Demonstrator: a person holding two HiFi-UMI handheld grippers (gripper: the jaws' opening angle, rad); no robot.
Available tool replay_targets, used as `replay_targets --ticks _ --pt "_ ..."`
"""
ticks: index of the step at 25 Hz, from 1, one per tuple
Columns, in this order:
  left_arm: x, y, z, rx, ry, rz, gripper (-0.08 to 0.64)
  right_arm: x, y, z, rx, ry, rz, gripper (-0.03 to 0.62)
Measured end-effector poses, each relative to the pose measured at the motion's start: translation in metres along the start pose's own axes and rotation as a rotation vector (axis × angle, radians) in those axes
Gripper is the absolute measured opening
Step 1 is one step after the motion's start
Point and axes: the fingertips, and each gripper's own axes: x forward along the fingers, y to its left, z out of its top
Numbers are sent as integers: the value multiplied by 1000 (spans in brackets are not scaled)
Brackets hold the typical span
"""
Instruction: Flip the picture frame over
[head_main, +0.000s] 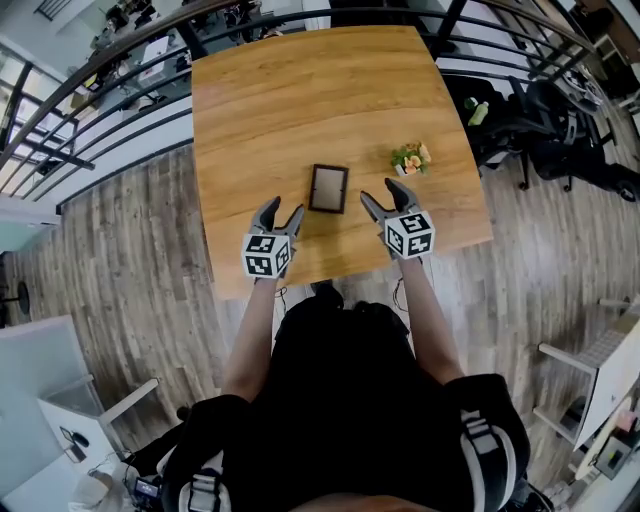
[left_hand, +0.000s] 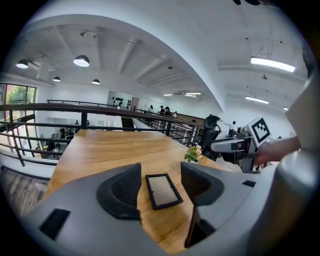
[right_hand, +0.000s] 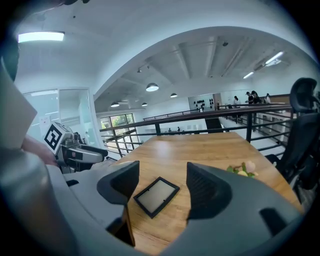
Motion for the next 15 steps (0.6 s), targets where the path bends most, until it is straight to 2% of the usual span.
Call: replay_targets --ticks 7,15 --pt "12 20 2 -5 8 -29 265 20 11 2 -2 10 -21 284" --pt "38 19 -29 -31 81 -45 265 15 -3 -15 28 42 -54 276"
